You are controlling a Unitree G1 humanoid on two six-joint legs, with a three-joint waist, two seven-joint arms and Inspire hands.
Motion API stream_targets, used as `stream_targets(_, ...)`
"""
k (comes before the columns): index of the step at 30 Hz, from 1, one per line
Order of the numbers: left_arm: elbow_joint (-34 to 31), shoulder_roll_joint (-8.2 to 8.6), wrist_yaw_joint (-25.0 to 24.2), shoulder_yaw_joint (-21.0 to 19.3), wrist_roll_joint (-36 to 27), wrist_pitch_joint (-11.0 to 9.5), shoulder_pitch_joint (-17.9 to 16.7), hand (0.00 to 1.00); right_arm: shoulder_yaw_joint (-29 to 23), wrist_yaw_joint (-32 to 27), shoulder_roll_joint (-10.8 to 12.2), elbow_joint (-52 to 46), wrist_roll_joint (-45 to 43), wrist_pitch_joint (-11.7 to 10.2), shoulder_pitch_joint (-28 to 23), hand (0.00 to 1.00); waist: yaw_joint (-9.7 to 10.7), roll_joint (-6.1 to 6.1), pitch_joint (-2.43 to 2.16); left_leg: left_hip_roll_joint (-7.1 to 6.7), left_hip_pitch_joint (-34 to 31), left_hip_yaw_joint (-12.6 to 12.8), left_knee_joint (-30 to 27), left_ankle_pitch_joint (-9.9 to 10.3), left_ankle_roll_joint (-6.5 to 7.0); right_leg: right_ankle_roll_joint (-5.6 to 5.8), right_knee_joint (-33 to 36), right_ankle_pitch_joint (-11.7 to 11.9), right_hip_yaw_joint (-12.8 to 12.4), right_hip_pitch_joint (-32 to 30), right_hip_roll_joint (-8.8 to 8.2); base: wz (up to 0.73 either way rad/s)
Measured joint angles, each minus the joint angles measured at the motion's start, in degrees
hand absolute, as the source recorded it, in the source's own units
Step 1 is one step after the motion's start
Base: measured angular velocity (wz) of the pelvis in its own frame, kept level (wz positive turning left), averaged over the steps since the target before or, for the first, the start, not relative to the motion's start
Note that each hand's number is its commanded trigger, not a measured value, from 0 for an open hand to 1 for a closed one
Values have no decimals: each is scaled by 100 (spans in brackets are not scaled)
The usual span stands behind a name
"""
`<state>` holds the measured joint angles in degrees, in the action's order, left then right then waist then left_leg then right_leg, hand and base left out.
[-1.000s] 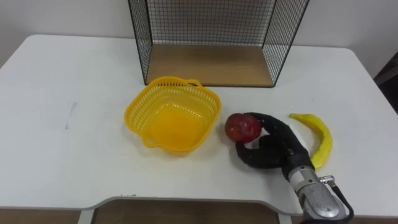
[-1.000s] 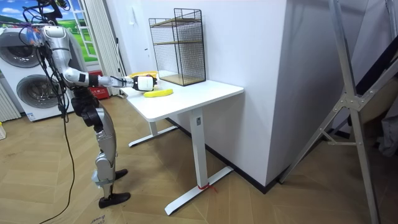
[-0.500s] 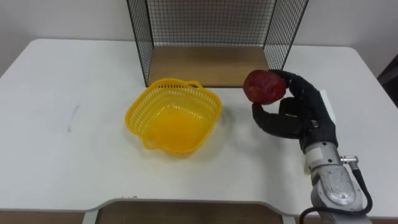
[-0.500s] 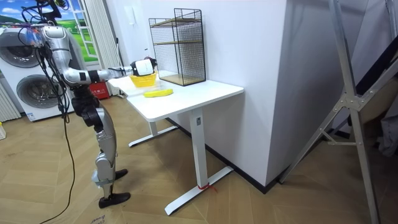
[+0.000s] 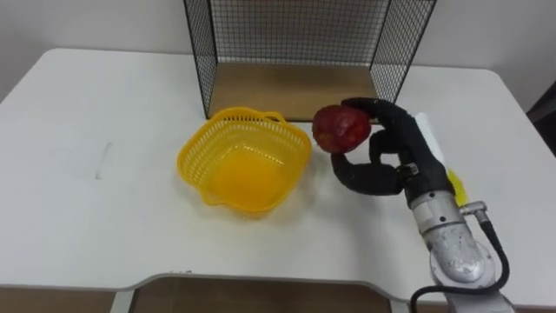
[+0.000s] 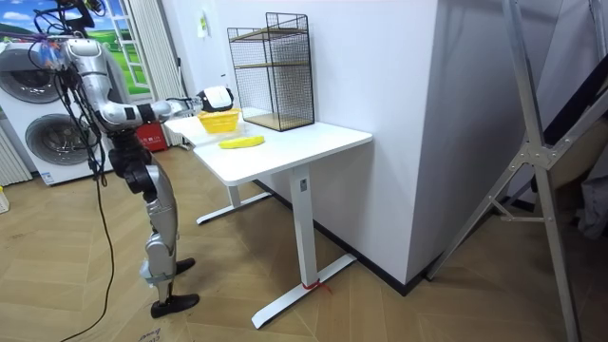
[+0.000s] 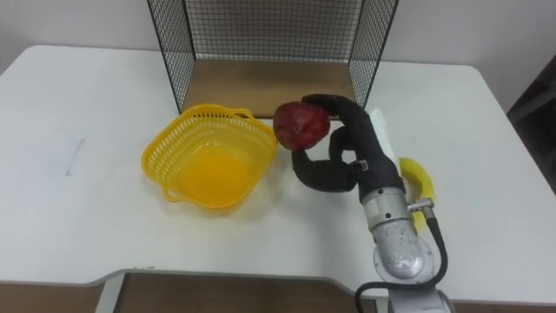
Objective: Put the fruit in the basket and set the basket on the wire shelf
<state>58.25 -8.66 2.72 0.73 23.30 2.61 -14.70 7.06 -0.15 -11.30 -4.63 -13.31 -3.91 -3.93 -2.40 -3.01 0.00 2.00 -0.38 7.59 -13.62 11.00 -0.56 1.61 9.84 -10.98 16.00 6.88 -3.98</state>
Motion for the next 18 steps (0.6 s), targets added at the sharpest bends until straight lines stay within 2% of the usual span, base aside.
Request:
stream_targets(6,158,-21,-17,108,-3,9,170,0,299,156,-132,-115,-279,57,10,100,-255,-8,13,-3,40,0,3,0,0,0,-8,0,5,0,-2,0)
stream_targets(10,167,-34,-99,230,-2,11,188,0,546,333,-117,-114,-302,85,72,100,-289,35,54,-5,57,-22,10,0,0,0,-9,0,8,34,-2,4)
stream_targets(11,166,-34,-125,268,-2,10,188,0,565,407,-101,-114,-304,85,80,59,-288,47,66,-6,59,-22,12,0,0,0,-9,0,7,43,-2,0)
stream_targets(12,163,-33,-136,276,-1,10,187,0,574,431,-101,-114,-310,85,80,39,-288,52,69,-6,56,-22,13,0,0,0,-9,0,7,43,-2,0)
stream_targets(13,158,-35,-176,275,-1,10,187,0,576,482,-102,-113,-325,86,80,4,-288,56,73,-5,46,-23,16,1,0,0,-9,0,7,42,-2,0)
stream_targets(14,158,-34,-202,276,-1,10,186,0,575,511,-103,-113,-325,89,80,0,-286,59,75,-5,39,-23,19,1,-1,0,-9,0,7,38,-2,0)
stream_targets(18,136,-35,-227,277,1,10,187,0,575,532,-103,-113,-326,96,80,0,-272,60,75,-5,-18,-28,18,1,-1,0,-9,0,7,0,-2,0)
